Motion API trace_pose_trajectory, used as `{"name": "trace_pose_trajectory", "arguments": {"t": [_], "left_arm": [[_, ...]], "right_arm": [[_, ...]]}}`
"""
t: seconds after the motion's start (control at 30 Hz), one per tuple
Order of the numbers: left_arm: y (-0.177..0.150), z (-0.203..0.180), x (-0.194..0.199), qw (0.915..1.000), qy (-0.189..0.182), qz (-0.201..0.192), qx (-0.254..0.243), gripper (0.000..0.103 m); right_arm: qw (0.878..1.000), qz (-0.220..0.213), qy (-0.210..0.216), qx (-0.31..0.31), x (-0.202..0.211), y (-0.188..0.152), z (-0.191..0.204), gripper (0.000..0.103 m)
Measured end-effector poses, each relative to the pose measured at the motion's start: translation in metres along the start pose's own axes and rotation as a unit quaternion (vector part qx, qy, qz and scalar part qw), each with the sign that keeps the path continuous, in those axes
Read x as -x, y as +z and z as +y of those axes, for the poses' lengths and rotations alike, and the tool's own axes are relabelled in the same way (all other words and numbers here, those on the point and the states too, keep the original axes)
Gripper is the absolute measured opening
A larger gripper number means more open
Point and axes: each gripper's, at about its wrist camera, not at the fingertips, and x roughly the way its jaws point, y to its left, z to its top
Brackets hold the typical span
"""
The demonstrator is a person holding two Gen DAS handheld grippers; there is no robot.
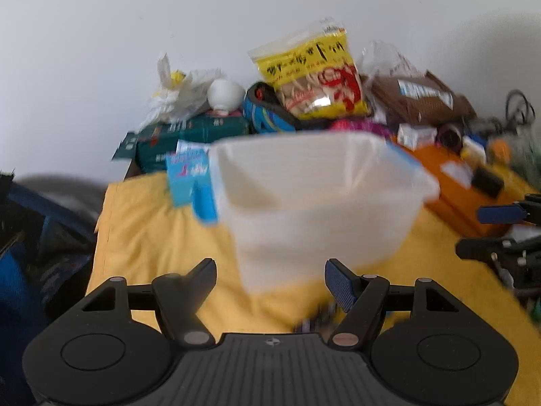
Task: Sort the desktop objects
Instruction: 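Return the left gripper to the pile and grasp the red long brick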
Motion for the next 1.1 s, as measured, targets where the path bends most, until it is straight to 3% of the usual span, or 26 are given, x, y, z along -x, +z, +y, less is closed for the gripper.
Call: {"name": "trace_pose_trajectory", "arguments": {"t": [0.1,0.27,0.57,0.67,0.87,0.93,1.0,1.1], "left_arm": [[-0.037,-0.003,0.002,0.9998,0.012,0.017,-0.004,0.074],[-0.077,-0.009,-0.010,0.9986,0.016,0.051,-0.004,0.074],[-0.093,-0.008,-0.032,0.9978,0.018,0.062,0.009,0.070],[-0.101,-0.014,-0.039,0.9970,0.011,0.077,-0.002,0.065],[-0.106,-0.025,-0.048,0.9958,0.000,0.090,-0.016,0.065],[-0.106,-0.026,-0.049,0.9955,-0.003,0.093,-0.017,0.059],[-0.106,-0.028,-0.049,0.9955,-0.012,0.092,-0.022,0.045],[-0.106,-0.026,-0.046,0.9959,-0.021,0.085,-0.022,0.036]], "right_arm": [[0.999,0.041,-0.005,-0.002,-0.003,-0.040,0.008,0.078],[0.996,0.085,-0.008,0.012,-0.019,-0.081,0.022,0.071],[0.994,0.101,-0.031,-0.013,-0.038,-0.098,0.023,0.065],[0.993,0.108,-0.039,-0.018,-0.042,-0.103,0.025,0.065],[0.992,0.118,-0.042,-0.030,-0.052,-0.103,0.026,0.064],[0.991,0.121,-0.039,-0.035,-0.054,-0.104,0.026,0.063],[0.991,0.122,-0.039,-0.033,-0.053,-0.104,0.025,0.051],[0.992,0.119,-0.034,-0.036,-0.048,-0.104,0.021,0.040]]}}
